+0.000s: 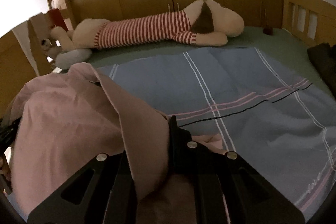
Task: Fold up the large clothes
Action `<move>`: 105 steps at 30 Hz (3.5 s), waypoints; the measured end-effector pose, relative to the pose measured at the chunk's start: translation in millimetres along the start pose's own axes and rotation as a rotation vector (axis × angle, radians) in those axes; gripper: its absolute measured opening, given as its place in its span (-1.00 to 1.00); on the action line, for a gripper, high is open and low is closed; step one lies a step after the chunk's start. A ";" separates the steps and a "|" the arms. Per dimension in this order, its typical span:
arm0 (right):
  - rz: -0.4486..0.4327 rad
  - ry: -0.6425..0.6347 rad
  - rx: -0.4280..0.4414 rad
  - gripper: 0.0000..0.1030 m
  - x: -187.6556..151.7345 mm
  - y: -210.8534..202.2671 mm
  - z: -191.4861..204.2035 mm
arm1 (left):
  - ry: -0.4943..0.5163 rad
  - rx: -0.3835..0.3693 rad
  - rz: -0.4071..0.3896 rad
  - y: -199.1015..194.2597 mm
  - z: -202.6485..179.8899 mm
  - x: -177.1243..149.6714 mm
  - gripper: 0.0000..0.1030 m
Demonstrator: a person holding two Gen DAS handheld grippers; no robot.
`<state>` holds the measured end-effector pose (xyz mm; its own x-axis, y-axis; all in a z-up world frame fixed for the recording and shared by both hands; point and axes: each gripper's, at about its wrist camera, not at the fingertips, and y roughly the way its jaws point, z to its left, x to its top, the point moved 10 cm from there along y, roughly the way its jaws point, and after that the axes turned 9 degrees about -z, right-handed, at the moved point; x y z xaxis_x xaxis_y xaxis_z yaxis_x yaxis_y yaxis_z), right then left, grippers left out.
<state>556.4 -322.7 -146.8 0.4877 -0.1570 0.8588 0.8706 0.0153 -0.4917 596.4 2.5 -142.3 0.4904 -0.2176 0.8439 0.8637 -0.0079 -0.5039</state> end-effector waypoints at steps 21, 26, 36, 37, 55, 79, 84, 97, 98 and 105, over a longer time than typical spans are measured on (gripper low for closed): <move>-0.119 0.286 -0.101 0.97 -9.1 49.5 -54.7 | -0.508 0.235 -0.257 -1.7 118.4 -5.7 0.96; -0.223 0.391 -0.051 0.97 1.0 30.4 -69.6 | -0.751 0.460 -0.287 -42.0 216.2 -16.3 0.96; 0.189 0.392 0.247 0.97 79.5 6.8 -58.9 | -0.443 0.257 -0.366 -164.0 213.8 66.9 0.96; 0.184 0.434 0.294 0.97 95.3 -3.4 -56.5 | -0.418 0.230 -0.375 -174.9 201.4 71.7 0.96; -0.162 -0.054 -0.127 0.97 -33.8 -268.5 59.0 | -0.212 0.139 -0.219 -340.0 -29.6 -17.4 0.96; -0.202 -0.103 -0.058 0.97 -94.5 -289.1 87.5 | -0.180 0.046 -0.112 -328.5 -62.4 -58.2 0.96; -0.191 -0.114 -0.049 0.97 -97.2 -284.9 93.3 | -0.207 0.046 -0.088 -326.0 -54.8 -59.2 0.96; -0.147 -0.091 -0.017 0.97 -102.8 -278.4 99.6 | -0.188 0.036 -0.082 -326.4 -61.0 -56.5 0.96; -0.148 -0.090 -0.016 0.97 -103.4 -278.6 99.6 | -0.189 0.034 -0.086 -326.9 -60.8 -55.8 0.96; -0.148 -0.097 -0.013 0.97 -104.5 -277.4 101.6 | -0.226 0.013 -0.087 -327.9 -56.0 -54.9 0.96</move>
<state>270.4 -210.2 -85.5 0.3589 -0.0604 0.9314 0.9327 -0.0137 -0.3603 279.8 -37.6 -33.6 0.4261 0.0069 0.9047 0.9047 -0.0039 -0.4261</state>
